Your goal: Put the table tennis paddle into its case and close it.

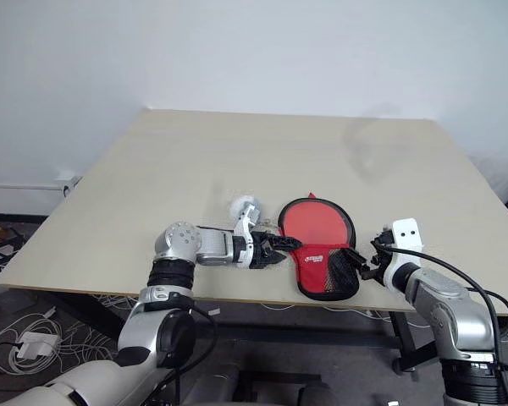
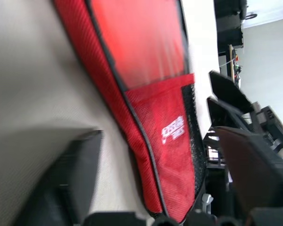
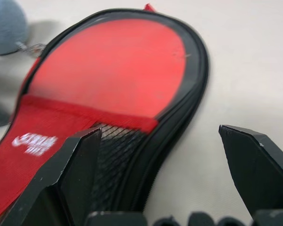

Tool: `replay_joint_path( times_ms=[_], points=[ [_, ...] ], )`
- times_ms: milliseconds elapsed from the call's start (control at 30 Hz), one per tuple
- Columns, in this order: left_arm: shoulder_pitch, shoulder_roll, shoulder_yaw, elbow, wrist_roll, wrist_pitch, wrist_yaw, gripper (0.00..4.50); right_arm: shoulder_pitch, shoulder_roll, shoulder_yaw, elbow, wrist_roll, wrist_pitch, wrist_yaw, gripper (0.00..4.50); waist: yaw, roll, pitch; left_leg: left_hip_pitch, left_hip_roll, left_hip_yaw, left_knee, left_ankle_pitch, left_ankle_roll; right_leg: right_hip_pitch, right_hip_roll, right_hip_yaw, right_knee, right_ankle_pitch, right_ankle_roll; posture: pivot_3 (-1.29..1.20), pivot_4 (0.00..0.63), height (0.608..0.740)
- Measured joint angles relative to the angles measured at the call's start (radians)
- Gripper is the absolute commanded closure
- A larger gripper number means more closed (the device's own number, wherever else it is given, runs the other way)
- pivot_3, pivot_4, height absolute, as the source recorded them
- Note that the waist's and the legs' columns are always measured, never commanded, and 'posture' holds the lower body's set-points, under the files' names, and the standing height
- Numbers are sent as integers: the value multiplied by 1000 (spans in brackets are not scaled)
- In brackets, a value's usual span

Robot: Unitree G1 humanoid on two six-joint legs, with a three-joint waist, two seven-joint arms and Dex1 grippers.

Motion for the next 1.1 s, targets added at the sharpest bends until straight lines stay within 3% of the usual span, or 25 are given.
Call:
replay_joint_path(
  times_ms=[67, 433, 533, 700, 1100],
  points=[
    [0, 0, -5, 23, -1, -2, 0, 2291, -2, 6, -5, 11, -1, -2, -8, 169, -1, 0, 0, 0, 0, 0, 0, 0, 0, -1, 0, 0, 0, 0, 0, 0, 0, 715],
    [-10, -2, -55, 102, -37, -66, -22, 2291, -26, 26, -42, 30, -1, -26, -43, 169, -5, 0, 0, 0, 0, 1, 0, 0, -1, -1, 0, 1, 0, 0, 0, 0, 0, 715],
    [-23, -3, -73, 127, -38, -79, -22, 2883, -26, 38, -49, 41, -2, -27, -56, 169, -5, 0, 0, 0, 0, 1, 0, 0, -1, -1, 0, 1, 0, 0, 0, 0, 0, 715],
    [-34, -4, -102, 169, -42, -117, -23, 4471, -27, 47, -60, 53, -8, -32, -79, 169, -5, 0, 0, 0, 0, 1, 0, 0, -1, -1, 0, 1, 0, 0, 0, 0, 0, 715],
    [-39, -1, -105, 121, -82, -22, -34, 4471, -10, 56, -94, -21, 44, -31, -55, 169, -8, 1, 0, -1, 0, 1, 0, 0, 0, -2, 1, 1, 0, 0, 0, 0, 0, 715]
  ],
)
